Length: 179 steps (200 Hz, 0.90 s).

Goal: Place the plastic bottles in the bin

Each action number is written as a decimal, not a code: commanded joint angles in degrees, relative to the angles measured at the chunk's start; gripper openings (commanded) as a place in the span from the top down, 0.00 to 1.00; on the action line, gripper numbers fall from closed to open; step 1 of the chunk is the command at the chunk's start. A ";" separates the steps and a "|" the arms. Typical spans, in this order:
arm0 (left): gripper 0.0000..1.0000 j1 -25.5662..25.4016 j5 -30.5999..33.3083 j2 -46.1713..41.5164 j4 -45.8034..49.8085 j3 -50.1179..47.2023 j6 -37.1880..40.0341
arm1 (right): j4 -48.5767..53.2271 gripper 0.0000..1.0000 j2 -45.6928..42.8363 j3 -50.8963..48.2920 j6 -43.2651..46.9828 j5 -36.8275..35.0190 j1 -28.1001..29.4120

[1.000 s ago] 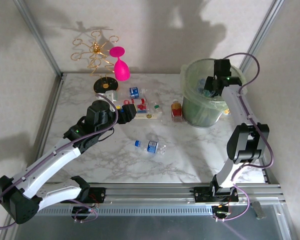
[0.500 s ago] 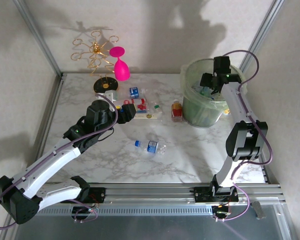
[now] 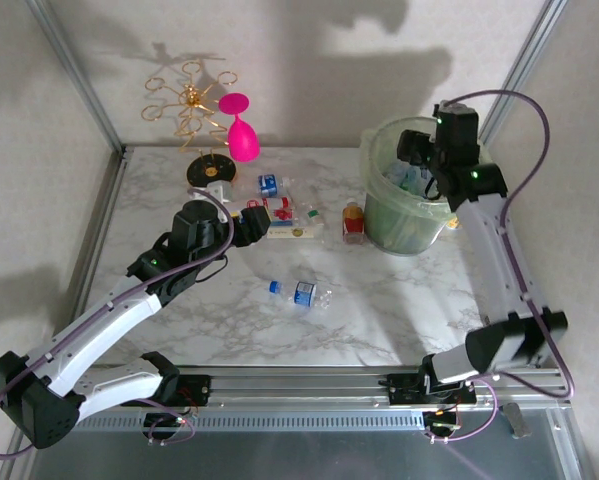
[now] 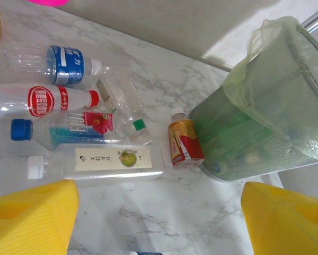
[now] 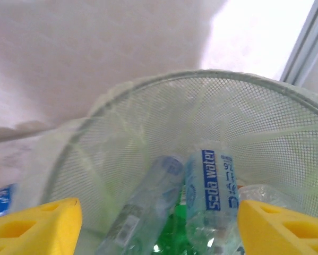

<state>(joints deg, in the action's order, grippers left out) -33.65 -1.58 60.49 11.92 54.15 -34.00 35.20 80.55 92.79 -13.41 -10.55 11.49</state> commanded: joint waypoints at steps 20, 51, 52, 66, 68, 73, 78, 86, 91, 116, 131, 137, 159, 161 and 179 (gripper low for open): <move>0.19 0.51 0.10 0.24 3.20 -1.81 -11.16 | -5.01 0.29 -9.47 -8.04 -5.01 9.51 1.83; 0.21 0.51 2.47 0.72 6.82 -5.94 -27.28 | -4.36 0.30 -13.57 -10.52 -5.37 10.99 4.89; 0.21 0.51 2.47 0.75 6.94 -6.05 -27.75 | -4.31 0.30 -13.71 -10.61 -5.39 11.03 4.92; 0.21 0.45 0.55 1.59 7.66 -7.61 -32.51 | -4.06 0.30 -15.49 -11.92 -5.67 11.93 5.45; 0.21 0.43 0.18 1.68 7.56 -7.86 -33.16 | -4.02 0.30 -15.75 -12.15 -5.77 12.08 5.52; 0.21 0.33 -0.70 1.93 7.42 -8.48 -34.91 | -4.04 0.30 -16.46 -12.61 -5.84 12.33 5.56; 0.21 0.25 -1.46 2.15 7.29 -9.12 -36.56 | -3.96 0.30 -17.07 -13.13 -5.90 12.50 5.70; 0.21 -0.07 -2.10 2.43 6.98 -10.07 -39.24 | -3.96 0.30 -18.11 -13.95 -5.87 12.57 5.79; 0.21 -0.41 -2.21 2.59 6.78 -10.63 -40.95 | -3.89 0.30 -18.86 -14.39 -5.81 12.57 5.74; 0.21 -2.01 -1.95 3.86 4.94 -13.87 -47.88 | -3.65 0.30 -21.57 -16.28 -5.57 12.55 5.82; 0.22 -2.51 -3.23 5.38 3.65 -15.43 -51.27 | -3.06 0.31 -22.68 -17.02 -5.59 12.66 5.75; 0.22 -2.75 -3.74 6.09 2.90 -15.73 -52.00 | -2.80 0.31 -23.12 -17.20 -5.65 12.89 5.80; 0.22 -4.23 -3.88 9.06 2.64 -14.80 -53.34 | -1.78 0.31 -24.58 -17.71 -5.65 13.87 5.82; 0.22 -4.41 -3.80 9.46 2.60 -14.65 -53.42 | -1.73 0.31 -24.70 -17.73 -5.66 13.90 5.76; 0.24 -5.65 -3.48 12.70 3.21 -13.10 -54.19 | -1.36 0.31 -25.94 -18.12 -5.75 14.41 5.75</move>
<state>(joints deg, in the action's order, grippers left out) -37.67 -5.72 70.15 14.61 39.22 -79.18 32.95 56.45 75.55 -18.70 2.15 16.82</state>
